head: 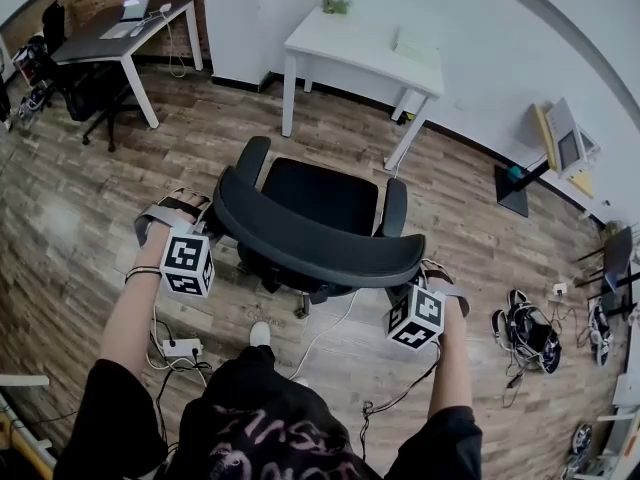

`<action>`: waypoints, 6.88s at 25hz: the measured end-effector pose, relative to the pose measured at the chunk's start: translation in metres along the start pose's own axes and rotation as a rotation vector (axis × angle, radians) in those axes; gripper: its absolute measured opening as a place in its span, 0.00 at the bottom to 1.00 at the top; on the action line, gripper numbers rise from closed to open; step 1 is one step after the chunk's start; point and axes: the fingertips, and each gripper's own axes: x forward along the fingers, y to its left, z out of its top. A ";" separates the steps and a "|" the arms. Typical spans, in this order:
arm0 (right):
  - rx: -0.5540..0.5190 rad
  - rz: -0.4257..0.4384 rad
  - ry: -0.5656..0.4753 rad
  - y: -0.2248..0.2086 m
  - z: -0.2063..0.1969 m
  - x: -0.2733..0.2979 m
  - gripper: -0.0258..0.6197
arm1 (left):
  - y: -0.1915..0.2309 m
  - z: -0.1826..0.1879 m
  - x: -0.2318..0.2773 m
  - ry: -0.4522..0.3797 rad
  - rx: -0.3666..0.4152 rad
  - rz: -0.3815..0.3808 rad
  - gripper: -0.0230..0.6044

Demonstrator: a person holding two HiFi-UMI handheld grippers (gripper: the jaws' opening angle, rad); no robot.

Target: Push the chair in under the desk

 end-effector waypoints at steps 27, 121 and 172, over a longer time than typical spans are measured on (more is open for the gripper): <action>0.056 -0.003 0.055 -0.117 -0.004 0.085 0.26 | 0.117 -0.027 0.107 -0.081 0.036 0.017 0.28; 0.016 0.003 0.029 -0.674 -0.108 0.441 0.27 | 0.592 -0.047 0.564 -0.065 -0.003 0.000 0.21; 0.176 -0.176 -0.017 -0.748 -0.109 0.463 0.45 | 0.647 -0.086 0.586 -0.021 -0.072 0.061 0.34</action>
